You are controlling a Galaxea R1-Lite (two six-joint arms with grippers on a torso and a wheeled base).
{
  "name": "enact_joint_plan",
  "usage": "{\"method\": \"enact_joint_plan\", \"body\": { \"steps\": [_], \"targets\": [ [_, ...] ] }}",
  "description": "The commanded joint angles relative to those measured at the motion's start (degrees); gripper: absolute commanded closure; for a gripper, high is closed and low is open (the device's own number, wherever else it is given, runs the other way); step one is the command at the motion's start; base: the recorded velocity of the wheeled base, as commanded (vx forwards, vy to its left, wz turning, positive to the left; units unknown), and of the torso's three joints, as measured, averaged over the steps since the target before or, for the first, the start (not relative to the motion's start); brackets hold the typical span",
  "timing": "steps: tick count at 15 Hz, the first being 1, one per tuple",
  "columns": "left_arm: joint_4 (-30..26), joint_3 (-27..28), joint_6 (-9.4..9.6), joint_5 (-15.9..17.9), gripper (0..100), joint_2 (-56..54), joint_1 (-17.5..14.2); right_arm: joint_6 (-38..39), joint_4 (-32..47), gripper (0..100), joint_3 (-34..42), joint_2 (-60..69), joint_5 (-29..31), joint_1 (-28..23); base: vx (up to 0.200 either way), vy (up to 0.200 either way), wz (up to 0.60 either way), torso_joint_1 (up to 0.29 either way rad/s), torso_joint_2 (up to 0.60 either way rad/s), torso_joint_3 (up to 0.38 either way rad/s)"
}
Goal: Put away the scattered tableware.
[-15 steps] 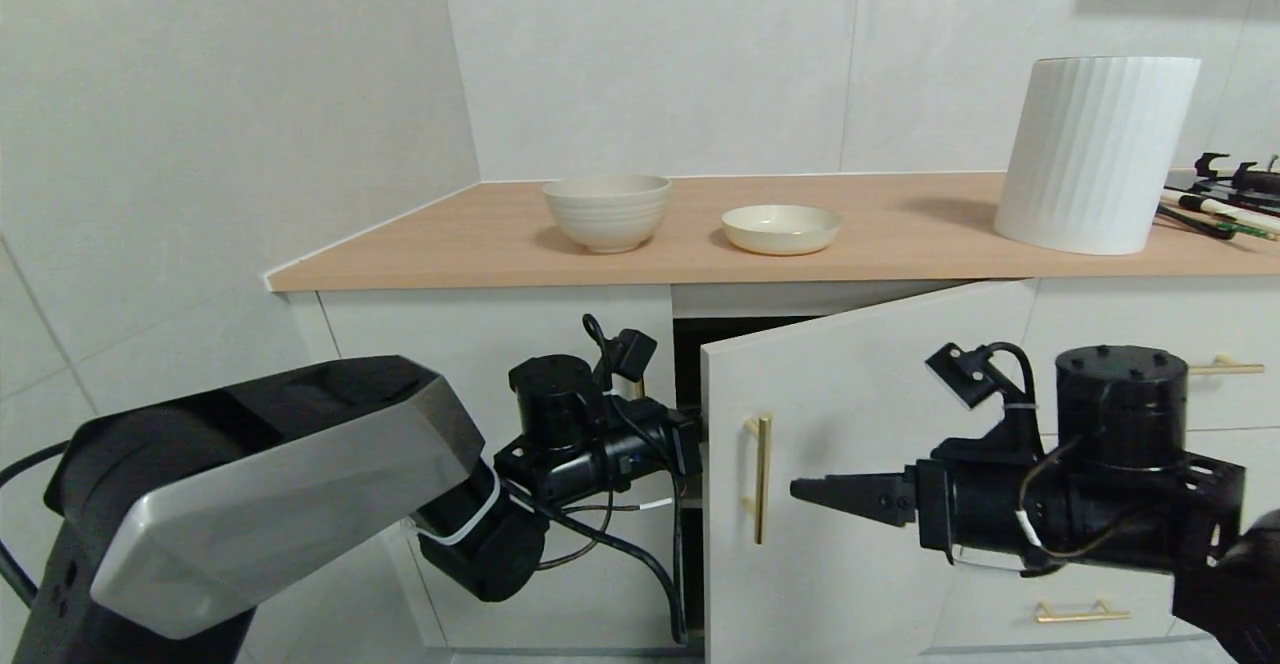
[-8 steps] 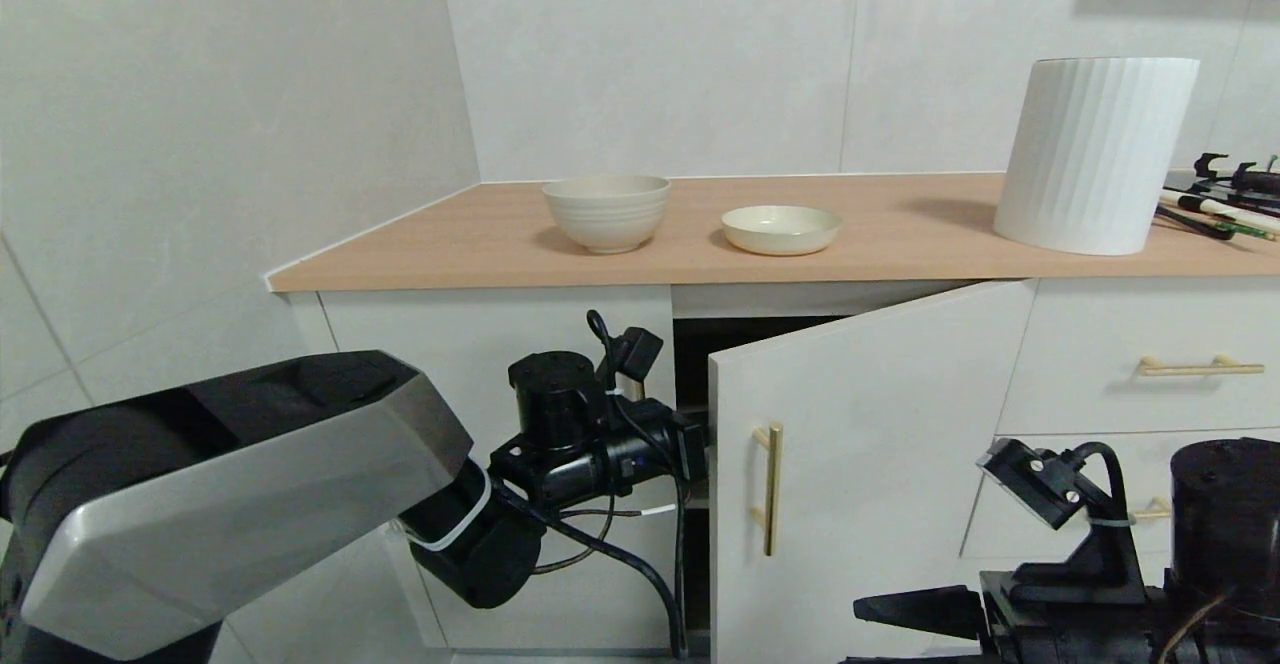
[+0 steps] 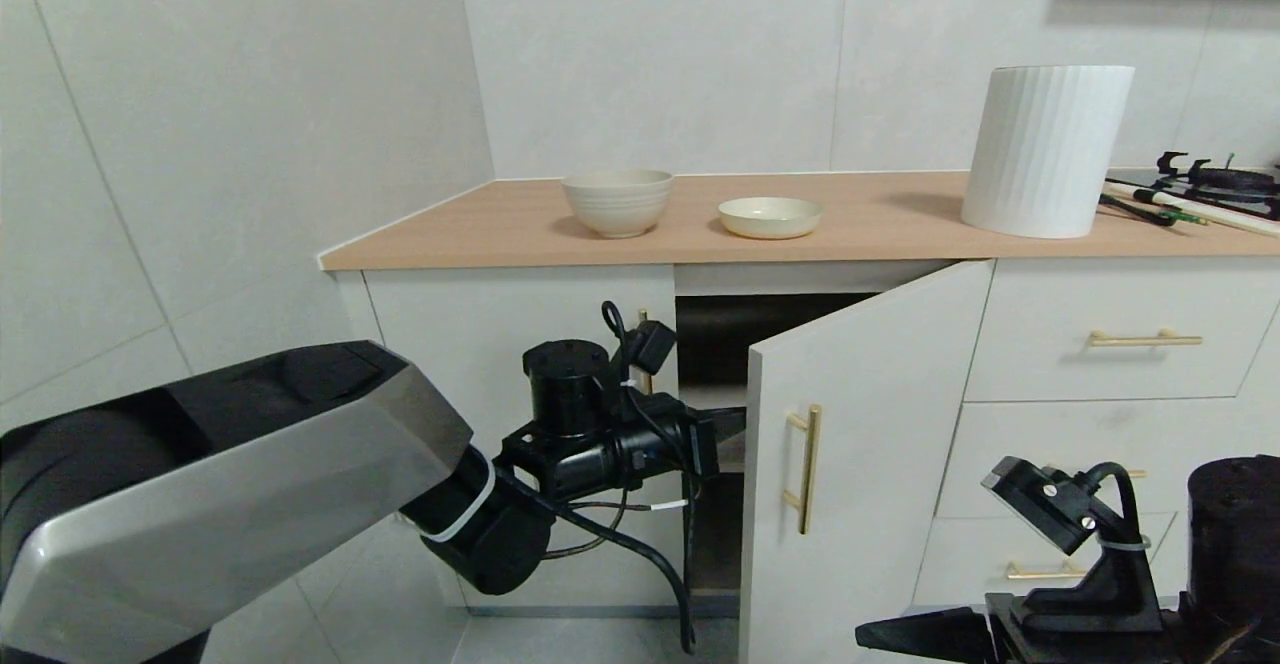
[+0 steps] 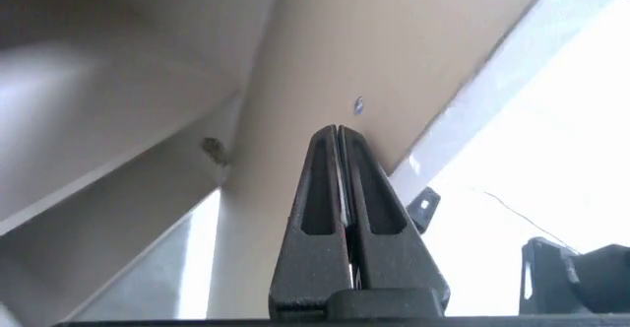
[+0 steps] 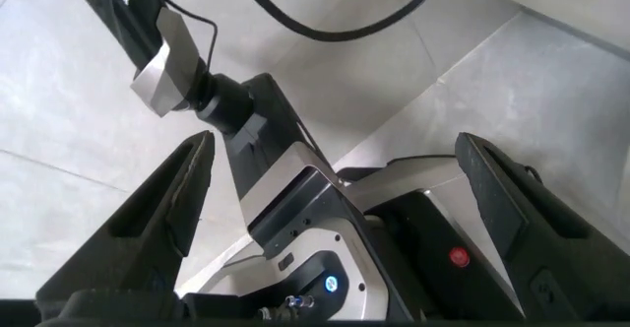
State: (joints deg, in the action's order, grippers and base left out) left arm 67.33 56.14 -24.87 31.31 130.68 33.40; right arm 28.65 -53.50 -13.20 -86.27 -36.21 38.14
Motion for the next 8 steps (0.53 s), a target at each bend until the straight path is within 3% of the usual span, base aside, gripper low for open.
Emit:
{"method": "enact_joint_plan", "body": {
  "steps": [1,6,8],
  "targets": [
    [-1.94,3.19,0.0,-0.1,100,1.24,0.0,0.0,-0.02,0,0.11,-0.12,0.0,0.0,0.0,0.0,0.0,0.0,0.0,0.0],
    [-8.09,8.11,0.0,-0.1,100,1.77,0.88,0.0,-0.02,0,0.11,-0.21,0.0,0.0,0.0,0.0,0.0,0.0,0.0,0.0],
    [-9.67,9.25,0.0,-0.1,100,1.77,1.31,0.0,-0.11,0,0.11,-0.12,0.08,0.0,-0.2,0.0,0.0,0.005,0.0,0.002]
  ]
}}
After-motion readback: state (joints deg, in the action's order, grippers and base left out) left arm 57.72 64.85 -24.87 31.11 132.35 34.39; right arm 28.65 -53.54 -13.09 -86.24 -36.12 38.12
